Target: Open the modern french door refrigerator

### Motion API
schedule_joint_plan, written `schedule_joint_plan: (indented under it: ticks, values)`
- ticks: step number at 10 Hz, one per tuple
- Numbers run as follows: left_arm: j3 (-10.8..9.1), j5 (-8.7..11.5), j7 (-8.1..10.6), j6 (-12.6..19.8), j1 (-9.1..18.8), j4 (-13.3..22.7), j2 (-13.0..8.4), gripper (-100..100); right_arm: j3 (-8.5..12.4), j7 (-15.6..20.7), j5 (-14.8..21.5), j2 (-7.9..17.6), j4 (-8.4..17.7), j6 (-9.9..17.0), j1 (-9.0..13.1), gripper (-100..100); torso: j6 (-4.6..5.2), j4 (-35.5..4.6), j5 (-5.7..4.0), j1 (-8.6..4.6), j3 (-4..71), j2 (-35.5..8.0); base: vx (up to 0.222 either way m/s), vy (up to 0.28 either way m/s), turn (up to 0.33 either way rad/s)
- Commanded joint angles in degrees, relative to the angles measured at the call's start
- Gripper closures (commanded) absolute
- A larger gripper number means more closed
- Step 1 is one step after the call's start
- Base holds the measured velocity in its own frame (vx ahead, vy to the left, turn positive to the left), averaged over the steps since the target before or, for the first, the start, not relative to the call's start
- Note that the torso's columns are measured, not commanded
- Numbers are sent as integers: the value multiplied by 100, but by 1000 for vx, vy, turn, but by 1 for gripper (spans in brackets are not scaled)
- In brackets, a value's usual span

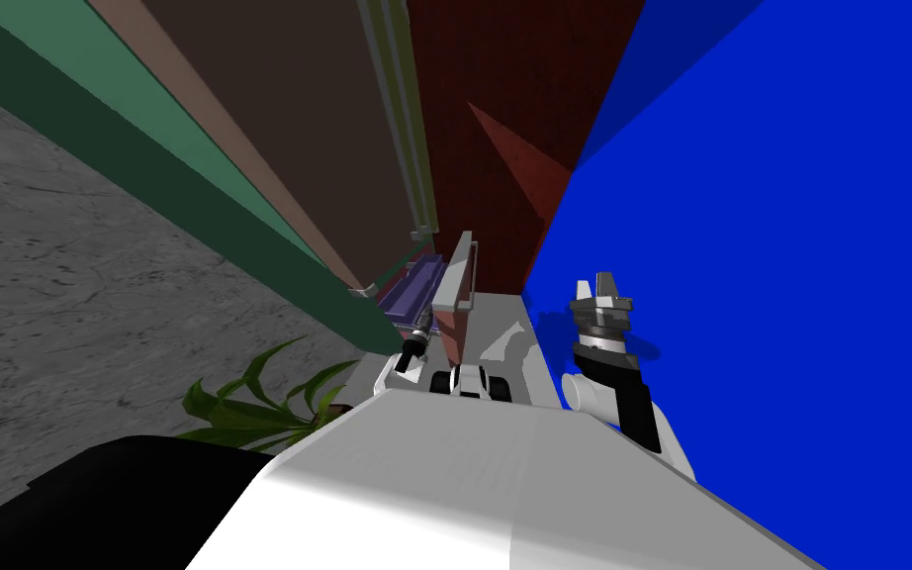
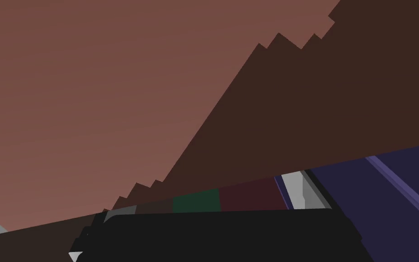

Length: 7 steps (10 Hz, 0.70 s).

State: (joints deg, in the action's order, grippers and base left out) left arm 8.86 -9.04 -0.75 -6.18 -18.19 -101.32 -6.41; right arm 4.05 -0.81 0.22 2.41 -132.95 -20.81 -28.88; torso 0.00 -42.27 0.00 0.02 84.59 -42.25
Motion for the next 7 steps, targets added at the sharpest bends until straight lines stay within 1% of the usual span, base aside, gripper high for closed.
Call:
schedule_joint_plan:
  ticks: [1, 2, 3, 4, 5, 7]
  values:
    - [26, -20, -25, 38, 0, -1, 276, -100, 0, 0, 0, 0, 0, 0, 0, 0, 0, -1, 3, 11, -1, -2, -16, -105, -4]
    - [28, -22, -28, 42, 0, 2, 395, -100, 1, 0, 0, 1, 0, 0, 0, 0, -1, -1, 6, 23, -3, -4, -10, -57, -2]
    - [22, -18, -24, 28, 10, 20, 322, -100, 2, 0, 0, 2, 0, 0, 0, 0, -1, -1, 8, 27, -2, -3, -3, -22, 0]
    - [21, -37, -32, 167, 5, -118, 331, -100, 2, 0, 0, 2, 0, 0, 0, 0, -1, -1, 6, 23, -1, -1, 96, -31, -30]
    - [19, -27, -27, 84, 12, -41, 330, -100, 2, 0, 0, 2, 0, 0, -2, 0, 0, 5, 2, 4, 14, 26, 63, -17, -5]
    - [63, -44, -14, 328, -88, -373, 308, -100, 2, 0, 0, 2, 0, 0, -1, 0, 0, -4, 0, 1, -8, -13, 15, 2, -16]
